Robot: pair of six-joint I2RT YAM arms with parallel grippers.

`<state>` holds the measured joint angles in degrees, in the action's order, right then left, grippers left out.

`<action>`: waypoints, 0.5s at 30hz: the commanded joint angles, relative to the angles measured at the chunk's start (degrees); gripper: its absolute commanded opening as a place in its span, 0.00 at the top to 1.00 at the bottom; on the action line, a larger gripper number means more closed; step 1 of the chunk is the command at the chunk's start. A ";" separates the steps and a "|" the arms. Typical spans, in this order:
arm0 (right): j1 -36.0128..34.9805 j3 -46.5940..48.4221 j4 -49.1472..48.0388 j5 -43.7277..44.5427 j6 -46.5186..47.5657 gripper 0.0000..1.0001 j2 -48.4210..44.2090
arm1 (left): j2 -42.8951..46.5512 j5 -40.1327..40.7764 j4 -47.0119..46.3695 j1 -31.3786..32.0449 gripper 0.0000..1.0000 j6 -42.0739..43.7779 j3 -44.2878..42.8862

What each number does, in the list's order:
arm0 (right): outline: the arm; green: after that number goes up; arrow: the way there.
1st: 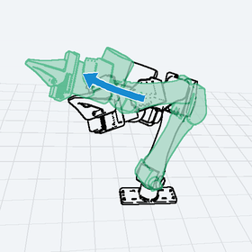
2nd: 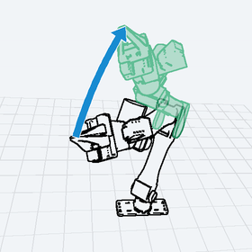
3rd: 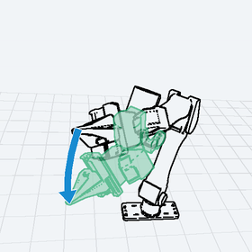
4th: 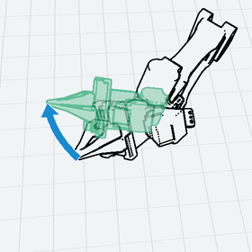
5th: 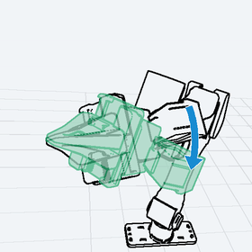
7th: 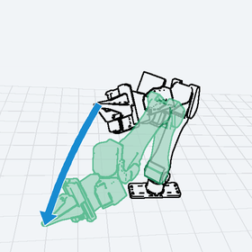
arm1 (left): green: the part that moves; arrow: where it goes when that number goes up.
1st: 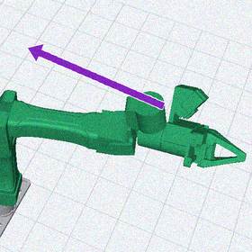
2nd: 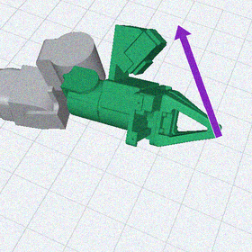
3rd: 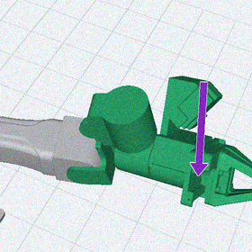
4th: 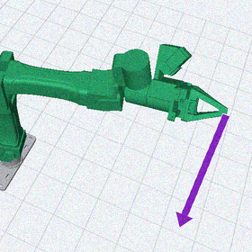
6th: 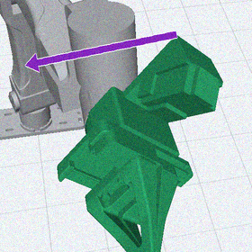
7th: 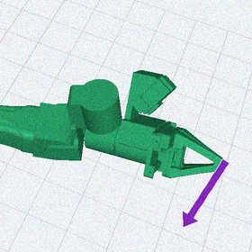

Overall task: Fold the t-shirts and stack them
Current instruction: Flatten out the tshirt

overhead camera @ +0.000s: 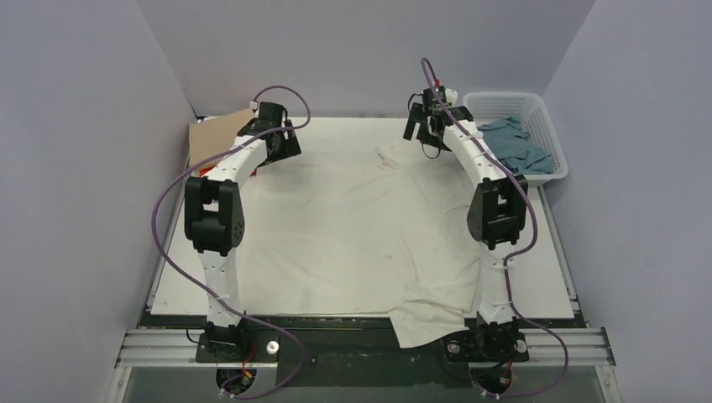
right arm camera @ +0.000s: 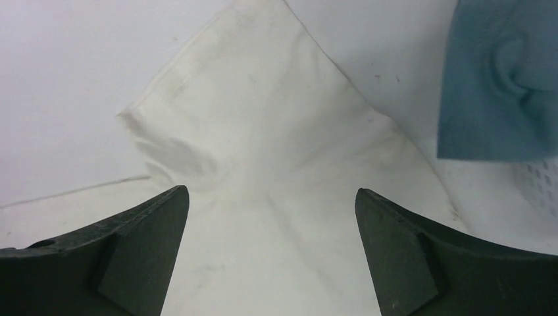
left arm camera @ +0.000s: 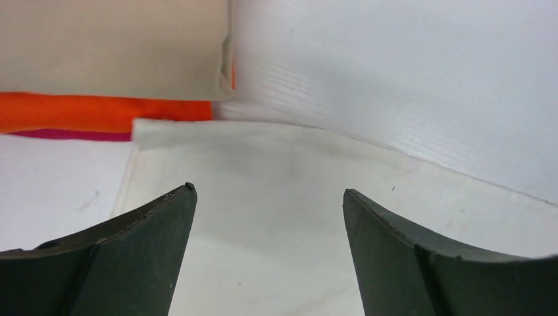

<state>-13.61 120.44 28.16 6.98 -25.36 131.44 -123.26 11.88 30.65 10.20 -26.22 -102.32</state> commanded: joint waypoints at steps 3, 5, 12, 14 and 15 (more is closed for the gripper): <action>-4.58 -13.00 2.50 5.90 1.47 0.08 -14.91 | 13.57 6.26 1.34 1.17 0.07 -0.56 8.08; -6.06 -19.51 2.05 6.20 0.60 0.08 -17.51 | 16.09 4.80 -1.19 1.95 0.07 -0.94 13.23; -8.12 -33.05 0.76 8.40 -2.70 0.08 -20.39 | 15.58 2.04 -4.71 4.35 0.07 -1.49 19.72; -7.92 -34.15 0.73 8.30 -3.08 0.08 -19.79 | 13.05 2.09 -3.56 4.49 0.07 -1.82 18.43; -7.64 -34.41 0.70 7.95 -3.21 0.08 -19.19 | 11.42 2.05 -3.31 4.48 0.07 -1.97 18.06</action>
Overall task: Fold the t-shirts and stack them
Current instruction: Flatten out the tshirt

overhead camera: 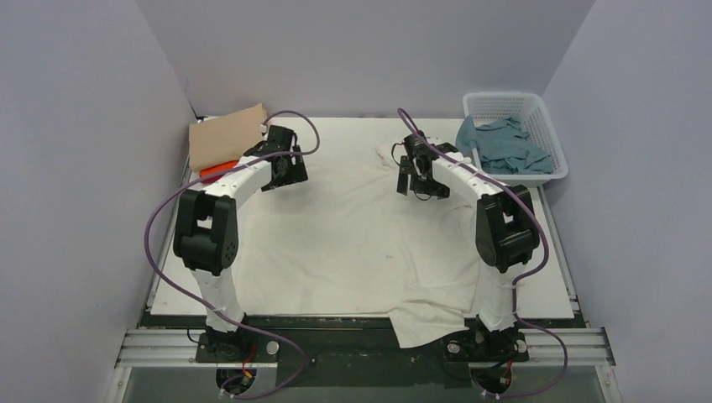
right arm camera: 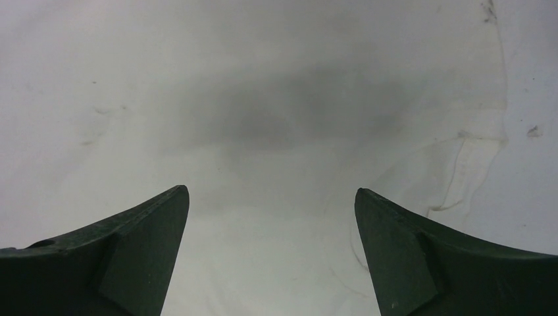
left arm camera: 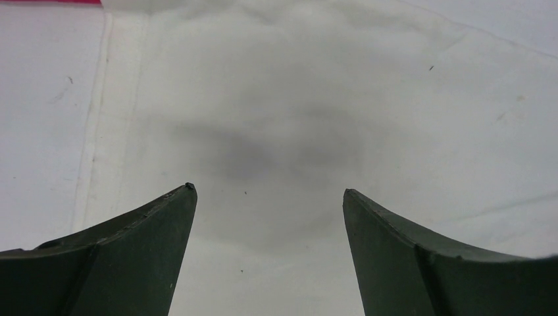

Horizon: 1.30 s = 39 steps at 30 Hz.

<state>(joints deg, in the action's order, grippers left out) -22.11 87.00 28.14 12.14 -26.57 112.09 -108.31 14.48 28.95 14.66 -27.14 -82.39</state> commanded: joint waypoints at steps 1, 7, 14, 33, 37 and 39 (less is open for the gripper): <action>1.07 -1.60 0.76 2.49 -2.22 0.08 0.54 | -4.34 -0.74 -1.52 0.02 0.07 -1.15 -2.75; 4.71 -2.50 0.82 -1.44 -4.53 0.08 5.60 | -12.73 -2.17 1.12 0.02 0.07 -1.36 -8.87; 8.35 5.71 4.07 -4.84 -4.66 0.08 12.64 | -21.60 -2.98 5.91 -0.13 0.07 -0.90 -19.44; 12.49 41.87 12.60 -3.10 -5.74 0.09 32.00 | -40.77 -7.77 16.08 -2.34 0.07 2.83 -55.43; 11.07 41.84 12.55 -5.39 -0.24 0.09 28.11 | -36.62 -8.26 16.40 -2.11 0.07 3.76 -54.97; 9.75 39.67 12.53 -4.96 2.42 0.08 23.80 | -33.11 -8.43 17.35 -1.84 0.07 3.98 -53.67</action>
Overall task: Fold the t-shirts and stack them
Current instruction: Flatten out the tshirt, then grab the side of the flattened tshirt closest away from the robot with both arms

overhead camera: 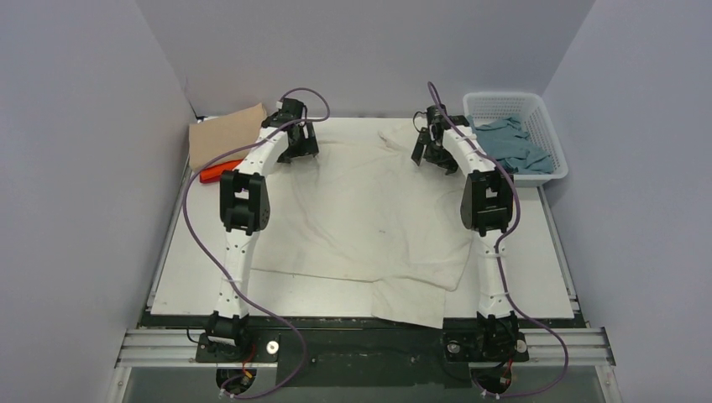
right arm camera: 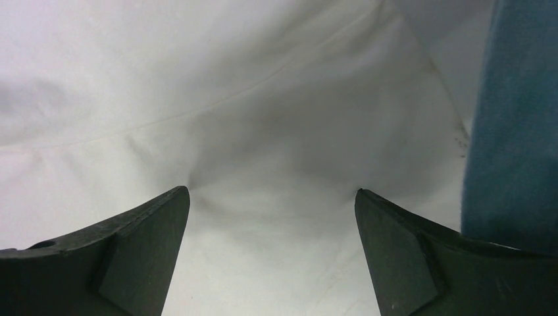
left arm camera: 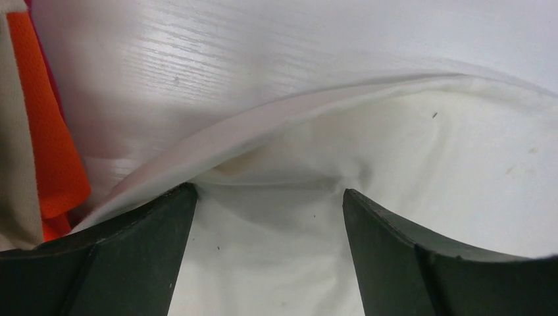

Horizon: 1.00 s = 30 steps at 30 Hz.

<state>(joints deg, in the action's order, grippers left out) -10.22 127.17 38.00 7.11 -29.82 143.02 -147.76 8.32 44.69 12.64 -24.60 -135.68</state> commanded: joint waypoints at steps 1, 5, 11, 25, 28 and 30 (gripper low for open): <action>-3.18 -1.70 2.60 0.34 7.00 0.08 -10.83 | 9.42 -2.13 2.07 0.36 0.07 1.43 0.41; -6.93 -13.03 0.48 2.93 8.62 0.07 -24.35 | 22.55 -0.54 1.13 2.14 0.07 0.63 11.08; -15.05 -45.74 -5.23 6.85 6.03 0.07 -47.90 | 50.80 6.86 -5.42 2.38 0.07 -9.65 45.17; -51.39 -88.69 -5.14 3.55 -14.86 0.14 -76.33 | 93.60 10.98 -7.21 -10.69 0.09 -33.64 103.52; -55.04 -89.77 -5.48 3.57 -16.97 0.16 -74.50 | 92.19 8.54 -11.07 -11.58 0.11 -33.25 104.45; -56.27 -90.53 -5.86 3.33 -18.09 0.18 -73.12 | 90.09 8.21 -12.16 -11.86 0.11 -33.23 104.78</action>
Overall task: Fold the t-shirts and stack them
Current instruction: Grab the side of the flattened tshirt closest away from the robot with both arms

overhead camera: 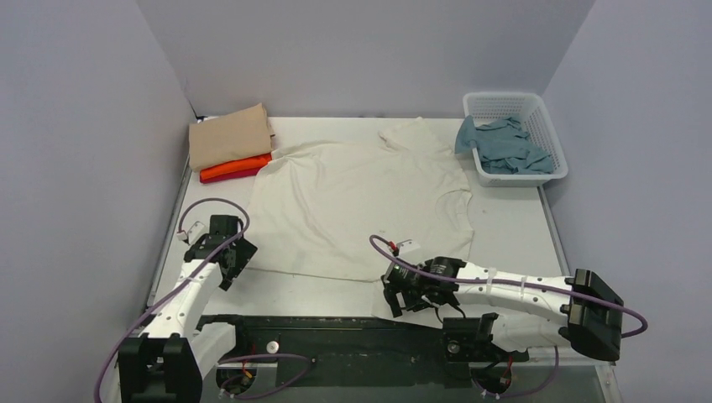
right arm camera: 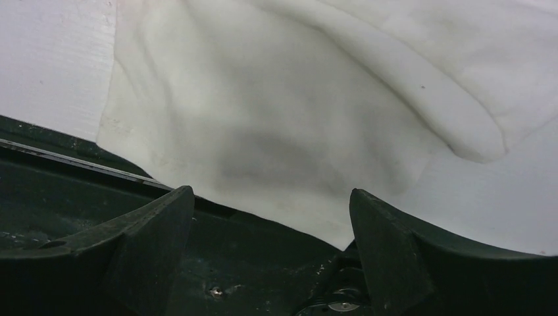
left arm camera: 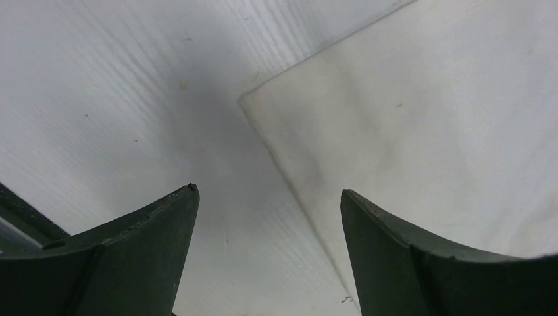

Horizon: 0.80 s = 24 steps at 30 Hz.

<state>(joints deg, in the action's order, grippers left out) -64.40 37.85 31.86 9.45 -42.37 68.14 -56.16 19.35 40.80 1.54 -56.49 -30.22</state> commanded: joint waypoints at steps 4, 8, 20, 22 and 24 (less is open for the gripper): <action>-3.23 -2.38 0.28 -0.33 -6.84 0.19 3.87 | -6.67 -4.10 -12.49 -2.64 0.18 -1.06 0.69; -3.45 -3.38 0.64 -1.47 -6.99 0.21 4.77 | -11.43 -5.67 -15.39 -3.54 0.35 -1.36 0.96; -2.57 -2.62 -0.13 2.60 -9.00 0.37 10.72 | -14.88 -4.98 -17.89 -3.59 1.00 0.02 1.31; -2.41 -2.72 -0.06 3.79 -9.77 0.42 10.71 | -14.36 -4.86 -17.81 -3.59 1.00 0.28 1.29; -2.28 -2.99 -0.09 5.07 -10.56 0.57 10.24 | -13.47 -4.63 -17.97 -3.57 1.00 0.59 1.49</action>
<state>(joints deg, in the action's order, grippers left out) -67.55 35.22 31.83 7.81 -49.39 77.52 -69.45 14.85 23.27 -1.87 -56.73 -29.67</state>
